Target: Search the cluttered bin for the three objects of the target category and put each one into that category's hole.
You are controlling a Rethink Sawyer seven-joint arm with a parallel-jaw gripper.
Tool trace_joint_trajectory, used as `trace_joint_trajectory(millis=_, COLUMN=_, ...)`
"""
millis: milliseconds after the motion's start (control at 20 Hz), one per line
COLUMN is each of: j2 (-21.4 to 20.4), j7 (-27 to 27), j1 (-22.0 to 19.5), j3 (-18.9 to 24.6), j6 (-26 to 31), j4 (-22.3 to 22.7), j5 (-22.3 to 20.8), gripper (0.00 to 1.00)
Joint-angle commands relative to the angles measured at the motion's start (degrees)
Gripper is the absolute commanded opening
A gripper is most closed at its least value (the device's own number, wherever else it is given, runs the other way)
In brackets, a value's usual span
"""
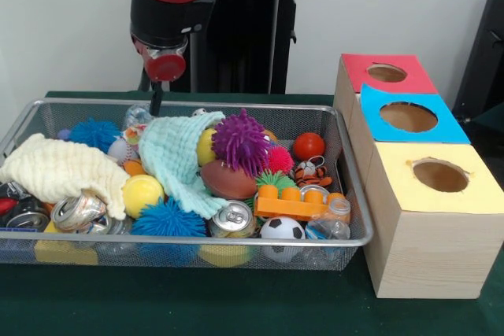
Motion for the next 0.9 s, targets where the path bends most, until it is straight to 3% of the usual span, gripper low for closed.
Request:
trace_joint_trajectory(millis=50, j2=1.4, j7=15.9, j1=-0.4, j3=2.2, j6=6.5, j4=-7.0, j5=2.5, gripper=1.0)
trace_joint_trajectory(millis=900, j2=4.1, j7=16.5, j1=-1.7, j3=4.3, j6=2.8, j4=-9.1, j5=4.0, gripper=1.0)
